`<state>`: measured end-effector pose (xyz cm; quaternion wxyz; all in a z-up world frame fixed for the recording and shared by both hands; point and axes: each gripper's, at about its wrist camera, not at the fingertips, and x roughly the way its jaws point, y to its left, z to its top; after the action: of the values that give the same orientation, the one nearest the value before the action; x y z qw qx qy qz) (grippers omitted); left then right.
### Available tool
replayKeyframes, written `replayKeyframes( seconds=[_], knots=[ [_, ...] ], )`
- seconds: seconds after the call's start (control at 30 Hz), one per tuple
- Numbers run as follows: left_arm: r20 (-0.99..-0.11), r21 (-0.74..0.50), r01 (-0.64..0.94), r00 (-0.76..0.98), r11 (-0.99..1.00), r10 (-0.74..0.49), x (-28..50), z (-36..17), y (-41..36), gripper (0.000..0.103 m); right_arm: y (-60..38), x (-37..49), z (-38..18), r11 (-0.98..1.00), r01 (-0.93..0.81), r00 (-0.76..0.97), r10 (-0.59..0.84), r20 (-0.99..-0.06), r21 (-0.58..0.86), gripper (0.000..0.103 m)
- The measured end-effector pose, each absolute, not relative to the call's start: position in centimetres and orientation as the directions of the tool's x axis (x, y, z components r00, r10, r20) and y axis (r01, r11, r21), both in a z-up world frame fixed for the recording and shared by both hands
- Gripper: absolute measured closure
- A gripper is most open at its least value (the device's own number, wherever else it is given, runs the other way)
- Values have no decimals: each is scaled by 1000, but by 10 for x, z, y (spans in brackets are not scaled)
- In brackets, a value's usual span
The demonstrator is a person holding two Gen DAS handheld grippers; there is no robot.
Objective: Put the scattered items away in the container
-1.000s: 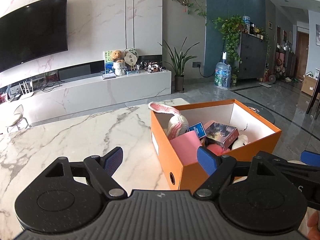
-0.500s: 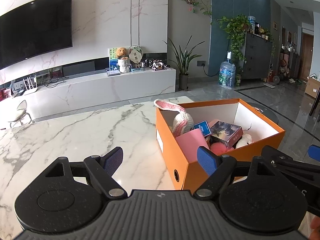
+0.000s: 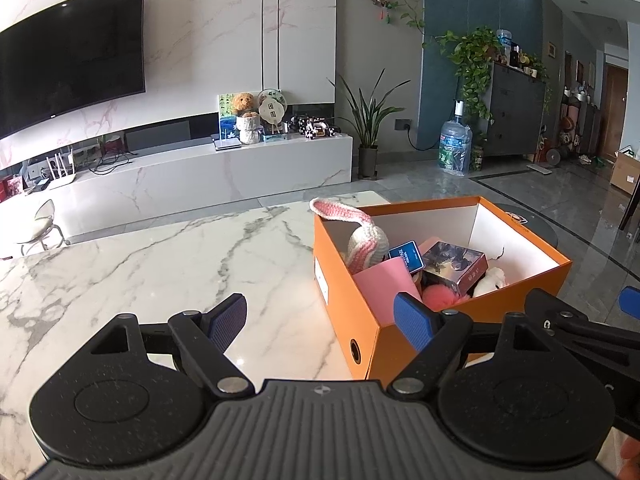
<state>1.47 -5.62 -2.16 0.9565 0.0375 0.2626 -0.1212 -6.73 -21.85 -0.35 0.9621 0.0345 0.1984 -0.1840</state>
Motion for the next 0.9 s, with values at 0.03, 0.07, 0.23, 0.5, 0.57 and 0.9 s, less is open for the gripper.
replayKeyframes(
  seconds=[0.03,0.07,0.23,0.5,0.57,0.9],
  knots=[
    [-510,11,252,834,968,-211,14,-22,-56,8,-218,-67,-4,930,367,853,-340,-395,-7,9],
    [-510,13,252,834,968,-210,14,-22,-56,8,-218,-67,-4,930,367,853,-340,-396,-7,9],
    [-514,10,254,831,967,-213,15,-21,-55,8,-217,-67,-4,930,366,853,-339,-398,-8,9],
    [-520,6,258,826,966,-217,15,-20,-54,9,-214,-69,-2,929,369,851,-341,-399,-7,9],
    [-522,3,259,825,966,-219,15,-20,-54,9,-214,-69,-2,929,369,852,-341,-397,-7,9],
    [-525,5,260,822,966,-219,15,-18,-51,9,-215,-70,-3,928,372,851,-344,-398,-6,9]
  ],
)
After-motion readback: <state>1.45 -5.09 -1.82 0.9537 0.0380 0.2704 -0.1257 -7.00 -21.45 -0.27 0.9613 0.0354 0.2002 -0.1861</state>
